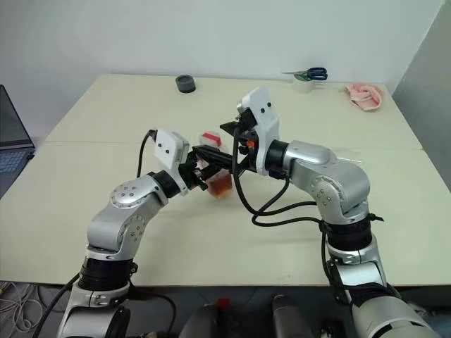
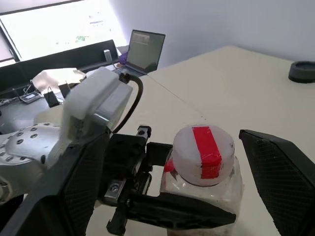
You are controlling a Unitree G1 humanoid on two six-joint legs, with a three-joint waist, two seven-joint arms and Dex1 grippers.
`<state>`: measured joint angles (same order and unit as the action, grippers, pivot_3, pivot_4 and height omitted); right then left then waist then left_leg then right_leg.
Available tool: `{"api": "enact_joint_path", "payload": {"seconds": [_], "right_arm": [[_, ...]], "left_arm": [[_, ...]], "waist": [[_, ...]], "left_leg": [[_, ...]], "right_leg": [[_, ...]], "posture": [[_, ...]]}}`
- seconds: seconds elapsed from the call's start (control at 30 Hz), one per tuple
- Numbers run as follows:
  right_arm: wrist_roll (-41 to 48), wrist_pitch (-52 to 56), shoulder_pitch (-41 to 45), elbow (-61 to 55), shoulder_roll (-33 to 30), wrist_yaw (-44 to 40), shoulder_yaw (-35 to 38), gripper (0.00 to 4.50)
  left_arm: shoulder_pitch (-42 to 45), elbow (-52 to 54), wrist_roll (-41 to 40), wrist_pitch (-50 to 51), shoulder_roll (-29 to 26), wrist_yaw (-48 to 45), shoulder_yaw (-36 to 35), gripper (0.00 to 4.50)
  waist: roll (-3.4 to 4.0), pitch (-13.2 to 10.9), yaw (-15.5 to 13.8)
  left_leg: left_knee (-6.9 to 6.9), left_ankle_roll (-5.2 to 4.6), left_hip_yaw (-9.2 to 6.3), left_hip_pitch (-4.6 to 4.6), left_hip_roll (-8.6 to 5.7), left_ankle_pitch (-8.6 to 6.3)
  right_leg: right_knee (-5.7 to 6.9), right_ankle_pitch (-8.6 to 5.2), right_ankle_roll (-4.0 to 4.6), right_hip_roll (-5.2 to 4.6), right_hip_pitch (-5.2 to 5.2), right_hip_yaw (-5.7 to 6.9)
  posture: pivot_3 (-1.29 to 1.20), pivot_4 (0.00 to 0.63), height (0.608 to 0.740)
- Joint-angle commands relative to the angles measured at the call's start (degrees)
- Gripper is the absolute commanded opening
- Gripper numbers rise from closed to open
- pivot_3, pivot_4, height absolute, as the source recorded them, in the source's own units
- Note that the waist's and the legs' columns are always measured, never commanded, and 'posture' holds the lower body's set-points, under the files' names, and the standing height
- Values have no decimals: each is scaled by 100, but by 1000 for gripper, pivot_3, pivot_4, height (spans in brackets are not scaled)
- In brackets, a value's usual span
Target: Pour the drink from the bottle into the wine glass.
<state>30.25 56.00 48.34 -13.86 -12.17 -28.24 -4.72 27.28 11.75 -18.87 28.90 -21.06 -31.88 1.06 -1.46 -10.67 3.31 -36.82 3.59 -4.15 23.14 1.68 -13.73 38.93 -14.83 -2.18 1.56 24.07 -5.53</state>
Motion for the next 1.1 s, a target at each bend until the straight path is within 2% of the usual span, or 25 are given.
{"api": "enact_joint_path", "payload": {"seconds": [0.03, 0.27, 0.37, 0.57, 0.7, 0.8, 0.93, 1.03, 1.1], "right_arm": [[-163, -264, 120, 10, 13, 93, -46, 4500], [-328, -381, 133, 239, 106, 238, -58, 4500], [-347, -406, 127, 294, 134, 274, -42, 3938], [-336, -461, 134, 297, 144, 273, -39, 1968], [-344, -546, 172, 333, 168, 277, -23, 1877], [-255, -954, 340, 510, -87, -587, -258, 1877], [195, -1423, 638, 1069, -464, -2487, -446, 1877], [119, -1982, 975, 1924, -549, -3532, -468, 1877], [-29, -2357, 1229, 2598, -515, -3919, -434, 1877]], "left_arm": [[-23, 382, -31, -203, -28, -33, -40, 1941], [-104, 542, -115, -169, -18, -60, -60, 1941], [-133, 564, -100, -163, -25, -52, -50, 1941], [-153, 549, -68, -163, -40, -53, -23, 1940], [-149, 535, -62, -159, -50, -69, -14, 1939], [-147, 549, -105, -137, -58, -120, -9, 1926], [-98, 470, -147, -184, -69, -282, 23, 1924], [-35, 434, -139, -180, -66, -361, 45, 1923], [11, 437, -142, -169, -63, -384, 53, 1923]], "waist": [[0, 0, 1], [0, 0, 2], [0, 0, 3], [0, 0, 3], [0, 0, 2], [0, 0, 3], [2, -3, 3], [4, -4, 4], [5, -5, 21]], "left_leg": [[0, 0, 0, 0, 0, 0], [0, 0, 1, 0, 0, 0], [0, 0, 2, 0, 0, 0], [0, 0, 1, 0, 1, 0], [0, 0, 1, 0, 1, 0], [0, 0, 1, 0, 1, 0], [-2, 0, 5, 1, 0, 0], [0, -1, 4, -2, 1, -1], [0, -1, 4, -2, 2, -1]], "right_leg": [[0, 0, 0, 0, 0, 0], [0, 0, 0, 0, 0, -1], [0, 0, 0, 0, 0, -2], [0, 0, 0, 1, 0, -1], [-1, 0, 0, 1, 0, -1], [0, 0, 0, 1, 0, -1], [-5, 0, -1, 1, -1, -1], [-6, 0, -1, 2, -2, 0], [-5, 0, 0, 4, -2, 0]], "posture": [[0, 150, 740], [0, 150, 740], [0, 150, 740], [0, 150, 740], [0, 150, 740], [0, 150, 740], [0, 150, 740], [0, 150, 740], [0, 150, 740]]}}
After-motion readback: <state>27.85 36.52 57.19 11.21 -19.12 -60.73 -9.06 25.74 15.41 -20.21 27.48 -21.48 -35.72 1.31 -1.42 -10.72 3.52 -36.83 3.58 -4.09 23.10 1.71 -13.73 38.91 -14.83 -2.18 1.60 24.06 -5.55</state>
